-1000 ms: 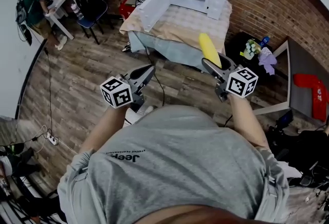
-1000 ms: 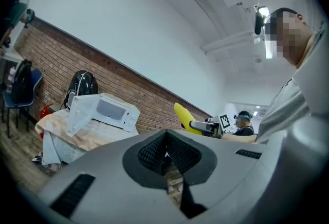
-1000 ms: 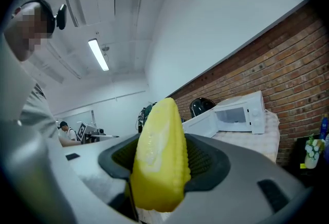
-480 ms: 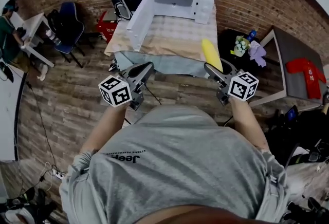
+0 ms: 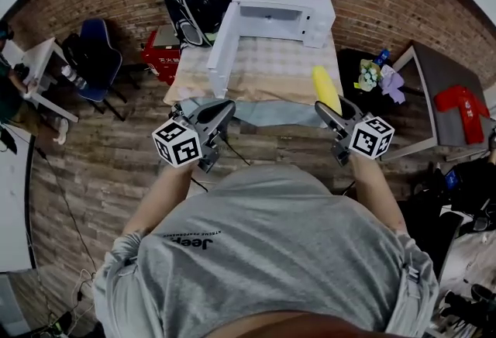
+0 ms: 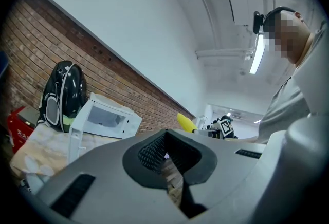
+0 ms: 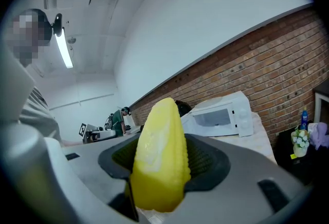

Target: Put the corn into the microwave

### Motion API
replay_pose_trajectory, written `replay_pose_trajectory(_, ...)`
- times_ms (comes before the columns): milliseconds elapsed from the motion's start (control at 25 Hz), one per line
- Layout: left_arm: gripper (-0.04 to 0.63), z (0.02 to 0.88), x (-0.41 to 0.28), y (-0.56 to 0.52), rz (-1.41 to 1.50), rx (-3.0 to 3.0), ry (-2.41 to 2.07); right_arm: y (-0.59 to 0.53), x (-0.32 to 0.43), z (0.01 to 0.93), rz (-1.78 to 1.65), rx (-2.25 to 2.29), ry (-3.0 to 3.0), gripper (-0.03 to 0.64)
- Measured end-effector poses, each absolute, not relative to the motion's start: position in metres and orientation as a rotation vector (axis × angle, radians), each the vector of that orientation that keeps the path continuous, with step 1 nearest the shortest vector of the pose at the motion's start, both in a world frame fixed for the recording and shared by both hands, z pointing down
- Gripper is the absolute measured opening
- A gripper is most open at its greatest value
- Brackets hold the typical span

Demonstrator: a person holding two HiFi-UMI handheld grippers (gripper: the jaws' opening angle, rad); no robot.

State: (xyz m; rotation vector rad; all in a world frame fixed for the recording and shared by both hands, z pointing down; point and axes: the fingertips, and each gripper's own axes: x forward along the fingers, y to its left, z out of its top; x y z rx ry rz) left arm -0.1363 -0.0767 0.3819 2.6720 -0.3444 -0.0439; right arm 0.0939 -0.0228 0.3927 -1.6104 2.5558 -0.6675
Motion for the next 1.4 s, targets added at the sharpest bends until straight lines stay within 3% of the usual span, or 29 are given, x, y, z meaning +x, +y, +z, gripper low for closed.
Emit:
replay_pose_trajectory(360,0.014,0.384,-0.174,-0.125,-0.059,2.664,-0.345,-0.060,0.087,0.396,-0.712,-1.671,2.510,0.261)
replay_pose_trajectory(760,0.014,0.390,-0.167,-0.152,-0.076,2.659,-0.356,-0.090,0.100,0.405,-0.739,-1.664,2.509,0.261)
replay_pose_trajectory(1200,0.014,0.389,-0.089,-0.165,-0.067,2.693,-0.551,-0.133,0.187,0.423,-0.734,-1.468,2.613,0.261)
replay_pose_trajectory(1400,0.014,0.394,-0.019,-0.167,-0.086,2.625,-0.633,-0.155,0.240,0.435,-0.756,-1.347,2.701,0.261)
